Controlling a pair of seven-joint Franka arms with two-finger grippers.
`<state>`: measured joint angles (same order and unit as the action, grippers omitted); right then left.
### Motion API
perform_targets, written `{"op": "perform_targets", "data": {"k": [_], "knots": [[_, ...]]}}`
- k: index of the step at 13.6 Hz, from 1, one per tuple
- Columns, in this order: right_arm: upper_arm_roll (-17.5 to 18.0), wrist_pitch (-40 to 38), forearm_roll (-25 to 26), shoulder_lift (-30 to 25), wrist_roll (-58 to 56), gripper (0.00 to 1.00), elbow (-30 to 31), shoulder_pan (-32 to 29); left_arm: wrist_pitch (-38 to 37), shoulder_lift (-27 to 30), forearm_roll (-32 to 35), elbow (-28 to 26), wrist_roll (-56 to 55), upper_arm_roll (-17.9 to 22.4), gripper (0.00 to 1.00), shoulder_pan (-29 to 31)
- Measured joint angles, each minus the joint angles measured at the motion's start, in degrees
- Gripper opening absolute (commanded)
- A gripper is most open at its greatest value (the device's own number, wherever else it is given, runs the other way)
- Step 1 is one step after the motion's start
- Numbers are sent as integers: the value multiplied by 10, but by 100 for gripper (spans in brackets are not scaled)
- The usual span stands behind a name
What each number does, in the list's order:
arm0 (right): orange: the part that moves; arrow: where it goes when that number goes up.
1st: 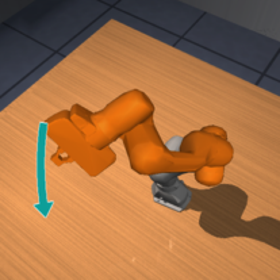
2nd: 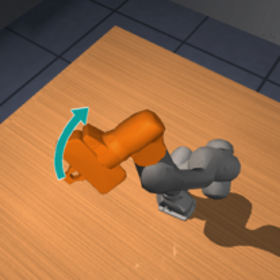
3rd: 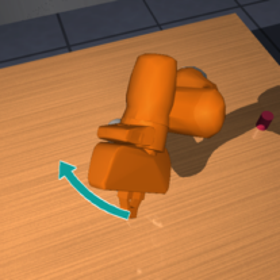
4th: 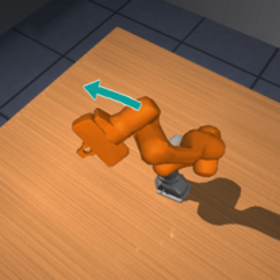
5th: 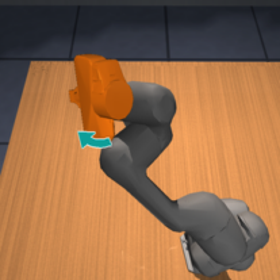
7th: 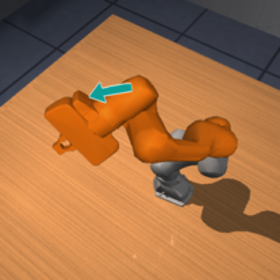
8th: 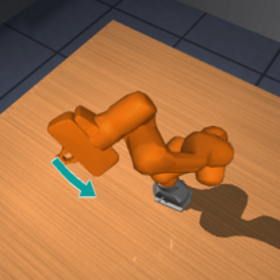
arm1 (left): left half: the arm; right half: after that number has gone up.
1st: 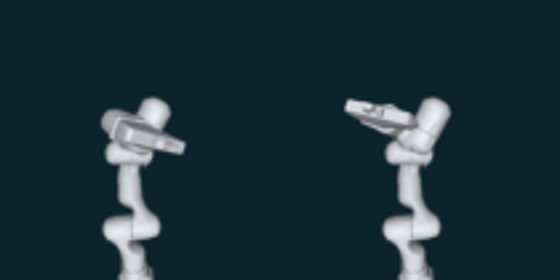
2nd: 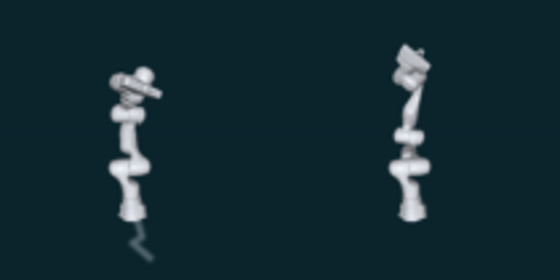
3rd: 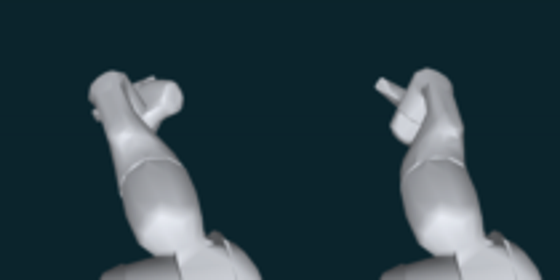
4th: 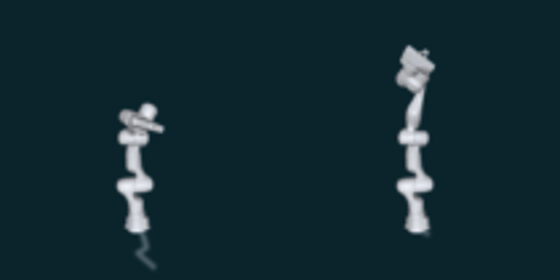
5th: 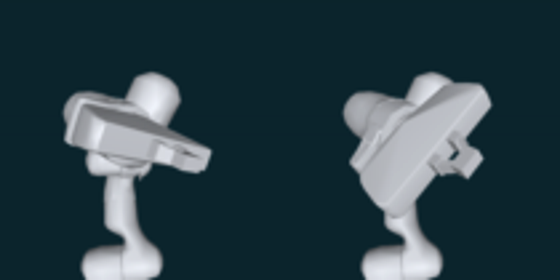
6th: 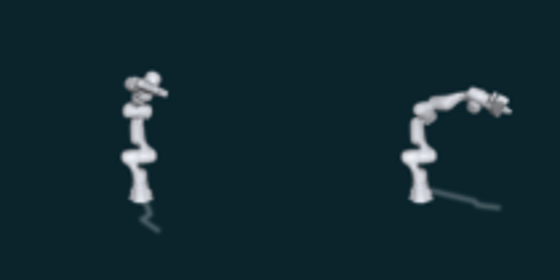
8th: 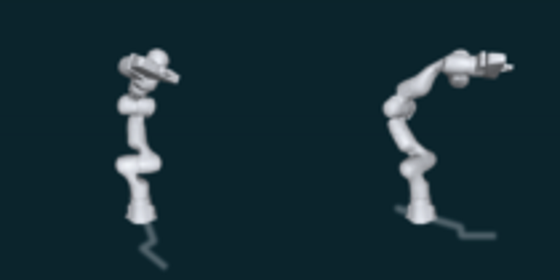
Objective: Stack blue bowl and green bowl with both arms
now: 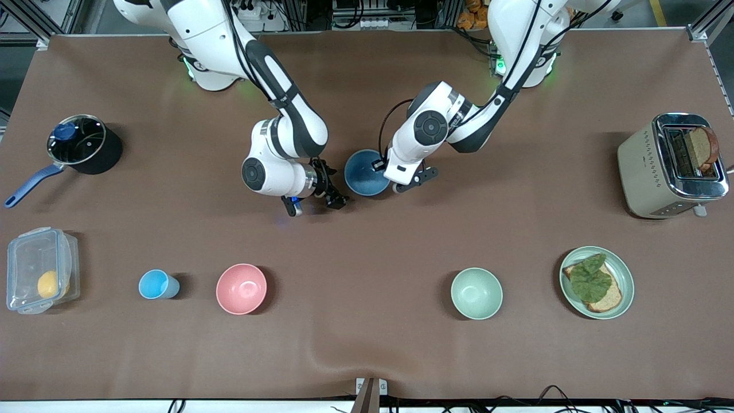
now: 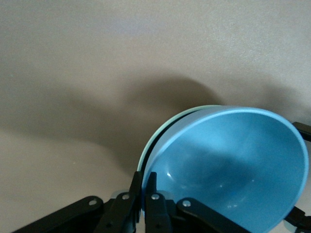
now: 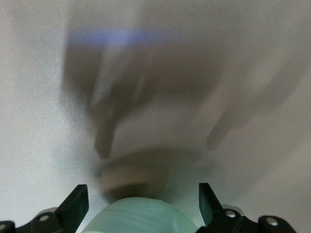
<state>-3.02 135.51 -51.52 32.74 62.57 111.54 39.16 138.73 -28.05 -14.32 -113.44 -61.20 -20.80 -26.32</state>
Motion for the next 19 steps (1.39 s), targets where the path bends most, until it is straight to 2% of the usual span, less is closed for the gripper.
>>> {"op": "perform_targets", "data": {"k": [1,2,6,8,11,13,16,19], "knots": [[0,3,-1,0,0,100,0,2,0,0,0,0,-3,0,64,0],[0,7,-1,0,1,100,0,4,0,0,0,0,-13,0,100,0],[0,9,-1,0,1,100,0,6,-11,1,2,22,-29,4,100,3],[-1,9,-1,0,-1,100,0,6,-71,7,2,59,-32,7,100,12],[-11,10,3,-1,-13,100,-2,4,-197,16,31,150,-32,9,100,52],[-38,-14,32,-7,-17,100,-8,3,-244,20,77,189,-32,10,100,79],[-107,-140,81,-29,-33,100,-35,-3,-274,26,149,209,-32,10,100,119],[-153,-251,93,-42,-74,100,-75,-27,-323,31,165,254,-14,10,100,163]]}}
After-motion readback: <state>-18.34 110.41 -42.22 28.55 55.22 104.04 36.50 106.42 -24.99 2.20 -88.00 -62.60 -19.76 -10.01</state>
